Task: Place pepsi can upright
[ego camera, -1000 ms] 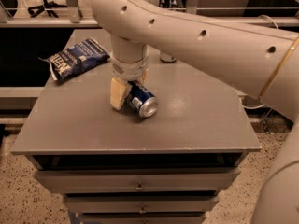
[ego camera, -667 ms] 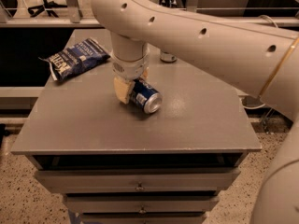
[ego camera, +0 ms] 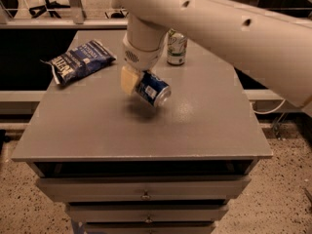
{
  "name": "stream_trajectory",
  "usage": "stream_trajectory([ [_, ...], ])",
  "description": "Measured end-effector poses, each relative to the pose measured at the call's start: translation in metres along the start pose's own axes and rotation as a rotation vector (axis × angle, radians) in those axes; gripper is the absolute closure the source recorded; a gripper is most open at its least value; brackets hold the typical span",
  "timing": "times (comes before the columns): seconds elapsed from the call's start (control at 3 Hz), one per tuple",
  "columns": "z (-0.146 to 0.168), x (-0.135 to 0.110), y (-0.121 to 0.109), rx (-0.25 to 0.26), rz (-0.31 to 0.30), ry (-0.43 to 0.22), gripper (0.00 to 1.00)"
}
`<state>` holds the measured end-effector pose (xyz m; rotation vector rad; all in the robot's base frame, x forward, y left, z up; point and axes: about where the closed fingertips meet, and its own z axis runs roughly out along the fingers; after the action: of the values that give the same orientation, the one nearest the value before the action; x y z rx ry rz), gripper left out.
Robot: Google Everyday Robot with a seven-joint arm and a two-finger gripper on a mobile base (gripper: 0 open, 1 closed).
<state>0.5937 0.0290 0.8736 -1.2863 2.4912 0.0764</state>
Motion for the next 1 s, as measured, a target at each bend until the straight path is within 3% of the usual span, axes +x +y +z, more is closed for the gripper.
stream_trajectory([
  [0.33,-0.045,-0.028,-0.019,-0.073,-0.019,-0.3,1.0],
  [0.67,-0.077,-0.049,-0.035,-0.206,-0.033,-0.641,1.0],
  [1.0,-0.089,-0.04,-0.037,-0.331,-0.047,-0.864,1.0],
])
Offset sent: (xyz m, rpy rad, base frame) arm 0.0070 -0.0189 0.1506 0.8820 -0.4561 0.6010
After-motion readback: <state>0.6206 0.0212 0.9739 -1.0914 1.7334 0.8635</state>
